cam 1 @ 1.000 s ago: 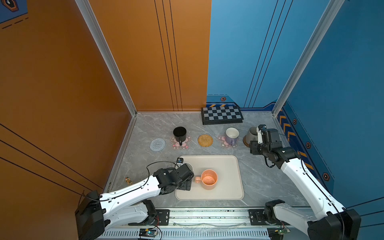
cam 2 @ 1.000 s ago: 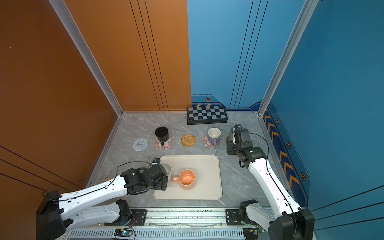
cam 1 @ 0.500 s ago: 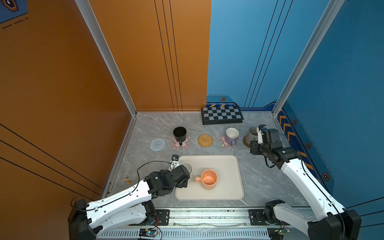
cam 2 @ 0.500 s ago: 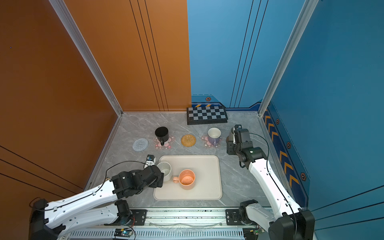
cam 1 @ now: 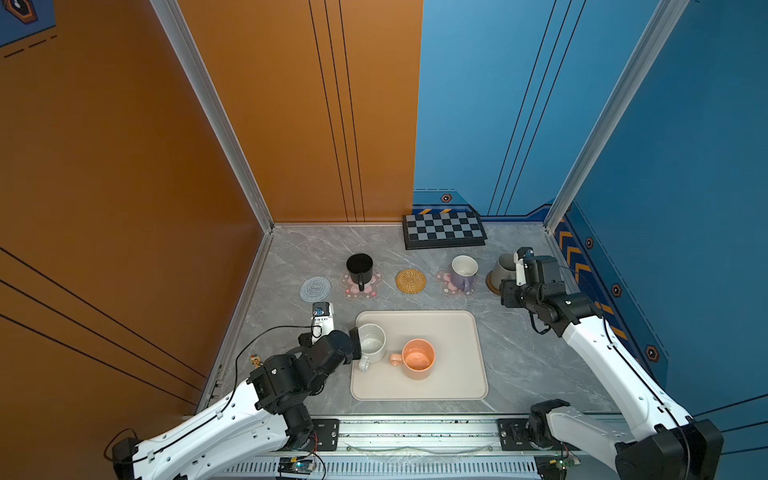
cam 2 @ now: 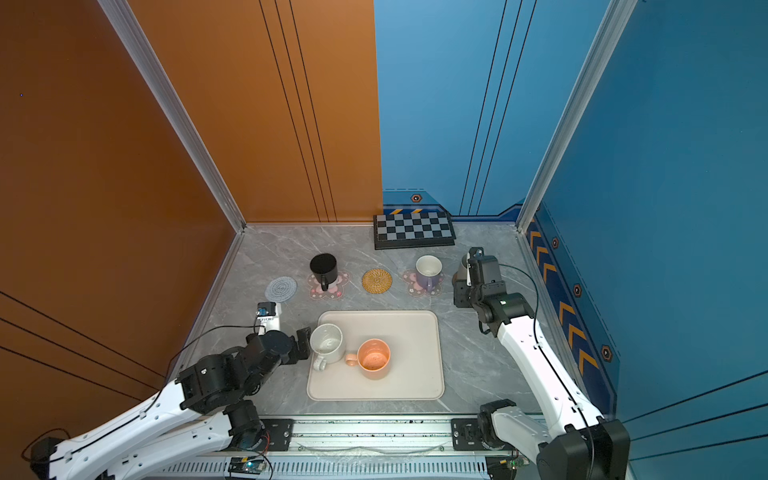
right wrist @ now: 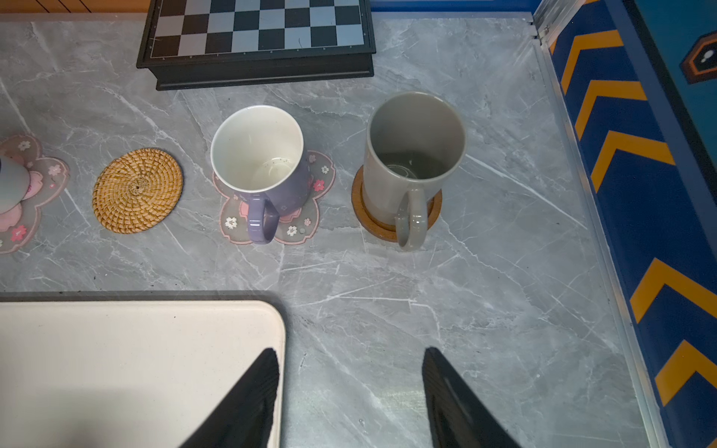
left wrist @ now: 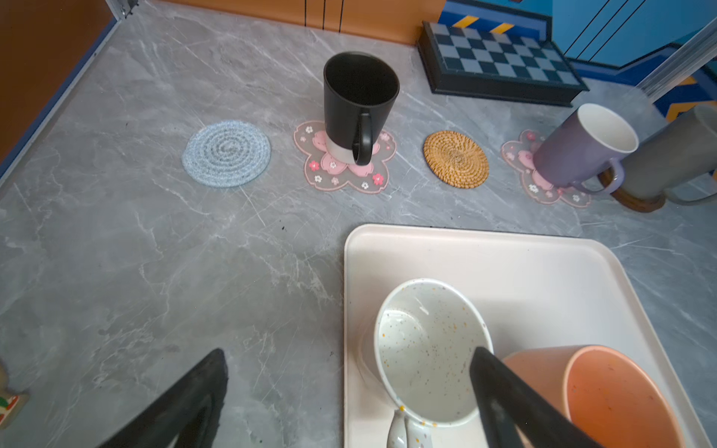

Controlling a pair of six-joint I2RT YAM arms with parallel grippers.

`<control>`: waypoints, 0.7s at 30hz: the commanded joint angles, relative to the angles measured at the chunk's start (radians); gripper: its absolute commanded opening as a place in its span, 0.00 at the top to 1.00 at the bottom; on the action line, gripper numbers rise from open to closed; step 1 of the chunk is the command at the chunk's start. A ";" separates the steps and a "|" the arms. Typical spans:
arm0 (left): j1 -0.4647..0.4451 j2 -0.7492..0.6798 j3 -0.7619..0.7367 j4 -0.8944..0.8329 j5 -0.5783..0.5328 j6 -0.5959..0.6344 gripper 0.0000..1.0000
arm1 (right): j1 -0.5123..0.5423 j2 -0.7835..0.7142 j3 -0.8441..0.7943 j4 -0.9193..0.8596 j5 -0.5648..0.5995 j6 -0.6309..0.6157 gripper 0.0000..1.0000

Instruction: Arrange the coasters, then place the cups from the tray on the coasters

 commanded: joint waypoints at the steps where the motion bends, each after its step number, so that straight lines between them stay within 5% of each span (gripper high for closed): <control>1: 0.013 -0.035 -0.063 0.137 0.017 0.129 0.02 | 0.016 0.013 0.037 -0.001 0.042 0.015 0.39; 9: 0.058 -0.128 -0.243 0.487 0.142 0.236 0.02 | 0.030 0.003 0.060 -0.010 0.068 -0.004 0.39; 16: 0.153 0.011 -0.145 0.345 0.268 0.215 0.02 | 0.039 0.014 0.075 -0.011 0.073 -0.010 0.39; 21: 0.158 0.049 -0.172 0.422 0.401 0.193 0.02 | 0.056 0.018 0.074 -0.013 0.078 -0.007 0.40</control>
